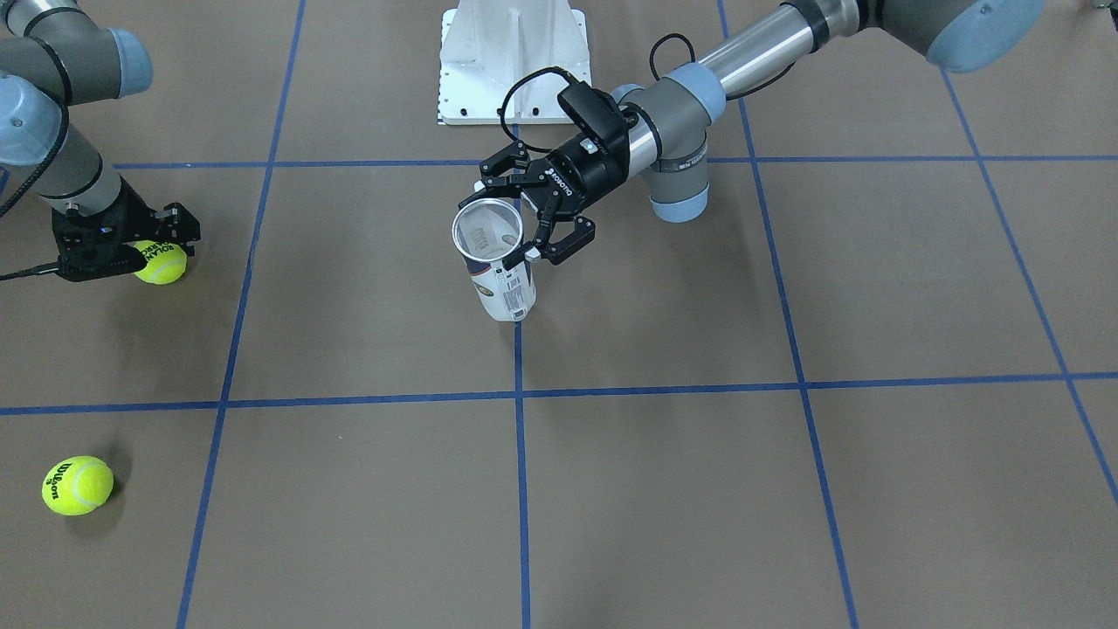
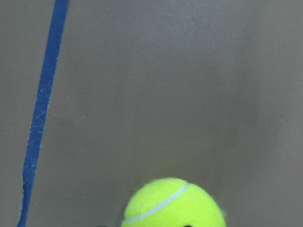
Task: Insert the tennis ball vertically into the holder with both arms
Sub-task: 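Close the right gripper on the ball and lift it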
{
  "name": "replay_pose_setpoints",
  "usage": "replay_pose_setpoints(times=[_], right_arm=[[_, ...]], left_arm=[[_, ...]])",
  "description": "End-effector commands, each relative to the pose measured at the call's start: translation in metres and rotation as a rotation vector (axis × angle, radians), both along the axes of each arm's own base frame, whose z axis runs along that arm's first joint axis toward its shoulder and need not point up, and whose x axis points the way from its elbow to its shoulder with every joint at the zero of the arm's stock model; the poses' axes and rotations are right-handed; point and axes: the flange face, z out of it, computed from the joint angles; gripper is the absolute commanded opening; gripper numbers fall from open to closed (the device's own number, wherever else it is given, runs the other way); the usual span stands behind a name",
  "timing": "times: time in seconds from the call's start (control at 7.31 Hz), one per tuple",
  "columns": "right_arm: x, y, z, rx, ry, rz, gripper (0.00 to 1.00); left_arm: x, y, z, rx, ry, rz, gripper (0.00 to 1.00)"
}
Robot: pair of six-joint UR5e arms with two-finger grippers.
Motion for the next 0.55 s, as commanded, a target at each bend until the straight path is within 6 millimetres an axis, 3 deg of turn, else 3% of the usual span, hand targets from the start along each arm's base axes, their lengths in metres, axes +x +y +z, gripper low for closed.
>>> replay_pose_setpoints(times=[0.0, 0.27, 0.41], right_arm=[[-0.002, 0.000, -0.001, -0.002, -0.005, -0.006, 0.05], [-0.008, -0.008, -0.020, 0.022, -0.034, -0.005, 0.00], [-0.009, -0.022, -0.039, 0.029, -0.063, 0.009, 0.00]], left_arm=[[0.002, 0.000, 0.002, -0.003, -0.003, 0.002, 0.86], [0.008, 0.000, 0.017, -0.001, 0.009, 0.008, 0.86], [0.017, 0.010, 0.020, -0.012, 0.020, 0.014, 0.86]])
